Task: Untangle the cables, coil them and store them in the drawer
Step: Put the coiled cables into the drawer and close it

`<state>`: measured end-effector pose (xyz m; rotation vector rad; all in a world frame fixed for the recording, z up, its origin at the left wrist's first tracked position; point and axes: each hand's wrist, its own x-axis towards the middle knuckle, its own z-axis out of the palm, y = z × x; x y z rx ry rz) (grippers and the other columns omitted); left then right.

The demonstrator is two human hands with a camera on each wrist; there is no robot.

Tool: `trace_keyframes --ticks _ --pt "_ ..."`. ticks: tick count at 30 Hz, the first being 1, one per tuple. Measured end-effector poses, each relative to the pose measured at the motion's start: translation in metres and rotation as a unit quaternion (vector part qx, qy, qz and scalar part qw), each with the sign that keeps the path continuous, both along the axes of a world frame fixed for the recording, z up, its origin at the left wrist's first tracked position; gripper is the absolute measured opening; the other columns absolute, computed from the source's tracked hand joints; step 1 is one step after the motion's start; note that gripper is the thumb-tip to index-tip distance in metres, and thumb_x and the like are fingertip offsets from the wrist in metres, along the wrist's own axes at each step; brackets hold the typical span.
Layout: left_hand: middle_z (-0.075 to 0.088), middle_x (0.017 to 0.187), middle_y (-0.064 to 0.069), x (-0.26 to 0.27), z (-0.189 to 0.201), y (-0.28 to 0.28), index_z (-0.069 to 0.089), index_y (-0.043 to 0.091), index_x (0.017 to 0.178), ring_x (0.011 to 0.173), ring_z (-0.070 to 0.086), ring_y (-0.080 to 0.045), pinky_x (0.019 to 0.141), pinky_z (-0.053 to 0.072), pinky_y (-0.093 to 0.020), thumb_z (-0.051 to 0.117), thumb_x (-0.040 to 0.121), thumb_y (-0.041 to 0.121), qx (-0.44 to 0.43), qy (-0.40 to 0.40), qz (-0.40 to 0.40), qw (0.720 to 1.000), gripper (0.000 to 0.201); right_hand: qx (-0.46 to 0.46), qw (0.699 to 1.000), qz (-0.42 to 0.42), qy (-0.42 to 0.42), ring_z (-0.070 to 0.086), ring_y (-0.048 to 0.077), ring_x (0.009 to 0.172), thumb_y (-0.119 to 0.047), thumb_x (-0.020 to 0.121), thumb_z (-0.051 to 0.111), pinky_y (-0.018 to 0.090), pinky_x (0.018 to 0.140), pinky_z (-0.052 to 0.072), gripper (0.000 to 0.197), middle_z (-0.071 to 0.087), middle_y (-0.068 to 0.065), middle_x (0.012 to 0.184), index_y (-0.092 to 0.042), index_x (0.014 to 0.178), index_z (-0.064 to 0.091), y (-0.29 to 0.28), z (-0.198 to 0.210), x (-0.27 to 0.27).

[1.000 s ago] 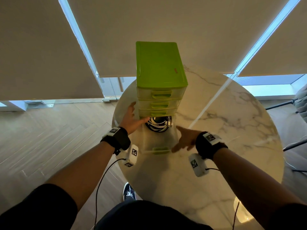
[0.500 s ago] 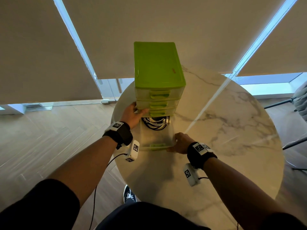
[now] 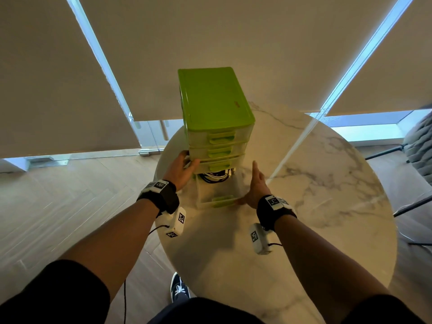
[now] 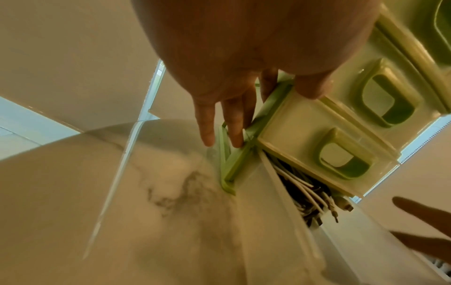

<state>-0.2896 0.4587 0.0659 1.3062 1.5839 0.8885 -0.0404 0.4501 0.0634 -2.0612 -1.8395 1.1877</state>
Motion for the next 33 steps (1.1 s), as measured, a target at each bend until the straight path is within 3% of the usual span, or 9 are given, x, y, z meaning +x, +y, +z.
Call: trace_keyframes --ticks 2,4,8,13,15,17,23,28,33 --pt "0.055 0.135 -0.010 -0.001 0.000 -0.001 0.042 0.018 0.135 0.124 0.052 -0.024 0.104 0.041 -0.043 0.051 0.097 0.031 0.001 0.001 -0.010 1.000 0.041 -0.001 0.999 0.050 -0.004 0.019 0.029 0.145 -0.011 0.055 0.092 0.038 0.110 0.032 0.149 -0.010 0.003 0.161 -0.024 0.148 -0.024 0.009 0.002 -0.001" --pt "0.053 0.137 -0.010 -0.001 -0.001 -0.001 0.040 0.019 0.137 0.125 0.051 -0.024 0.105 0.041 -0.044 0.050 0.098 0.031 -0.005 0.002 -0.019 1.000 0.043 -0.003 0.994 0.107 -0.015 0.010 0.025 0.147 -0.013 0.052 0.093 0.035 0.111 0.030 0.155 -0.018 0.001 0.160 -0.023 0.144 -0.031 0.016 0.000 -0.005" --pt "0.051 0.139 -0.011 -0.006 0.000 0.001 0.038 0.017 0.139 0.126 0.051 -0.024 0.105 0.041 -0.043 0.047 0.098 0.033 -0.005 0.027 -0.042 0.999 0.045 -0.018 0.995 0.095 0.037 0.028 0.028 0.141 -0.007 0.051 0.092 0.041 0.107 0.039 0.155 0.010 0.009 0.160 -0.030 0.145 -0.029 0.020 -0.011 -0.011" --pt "0.052 0.139 -0.008 -0.011 0.003 -0.002 0.035 0.018 0.139 0.125 0.052 -0.021 0.101 0.043 -0.035 0.053 0.093 0.041 -0.017 0.032 -0.062 0.997 0.055 0.007 0.997 0.040 0.069 0.050 0.031 0.122 -0.002 0.060 0.086 0.042 0.094 0.049 0.120 0.050 0.013 0.133 -0.026 0.145 0.005 0.021 -0.014 -0.013" --pt "0.050 0.139 -0.003 -0.012 0.004 -0.004 0.031 0.020 0.141 0.124 0.051 -0.019 0.102 0.044 -0.037 0.066 0.076 0.053 -0.034 0.016 -0.073 0.997 0.080 0.032 0.997 0.010 0.075 0.052 0.034 0.120 -0.004 0.066 0.083 0.044 0.091 0.050 0.099 0.054 0.014 0.128 -0.021 0.138 0.017 0.020 -0.014 -0.017" --pt "0.046 0.140 0.002 -0.012 0.005 -0.007 0.025 0.021 0.144 0.122 0.049 -0.014 0.101 0.042 -0.033 0.082 0.068 0.043 -0.042 0.035 -0.080 0.995 0.097 0.049 0.995 0.002 0.089 0.052 0.035 0.119 -0.008 0.069 0.081 0.048 0.092 0.050 0.090 0.054 0.017 0.129 -0.017 0.134 0.021 0.019 -0.013 -0.020" --pt "0.037 0.149 -0.007 -0.006 0.003 -0.014 0.006 0.020 0.148 0.130 0.042 -0.028 0.102 0.037 -0.037 0.093 0.053 0.023 -0.058 0.139 -0.117 0.982 0.130 0.066 0.988 0.002 0.143 0.053 0.033 0.118 -0.004 0.065 0.082 0.052 0.090 0.051 0.102 0.044 0.010 0.140 -0.017 0.138 0.013 0.022 -0.016 -0.022" --pt "0.059 0.122 -0.012 0.001 0.002 -0.012 0.009 0.024 0.143 0.099 0.063 -0.037 0.088 0.051 -0.053 0.091 0.055 0.027 -0.045 0.253 -0.089 0.962 0.120 0.044 0.978 -0.038 0.201 0.045 0.014 0.117 -0.002 0.064 0.085 0.042 0.098 0.044 0.130 0.036 -0.005 0.135 -0.021 0.150 -0.010 0.033 -0.016 -0.020" --pt "0.061 0.101 -0.007 0.008 -0.003 -0.007 0.024 0.022 0.136 0.090 0.064 -0.036 0.080 0.054 -0.051 0.077 0.072 0.018 -0.028 0.252 -0.036 0.967 0.083 0.081 0.987 -0.035 0.132 0.049 0.031 0.121 -0.014 0.060 0.085 0.051 0.100 0.045 0.101 0.043 0.008 0.135 -0.020 0.142 0.026 0.049 -0.012 -0.030"
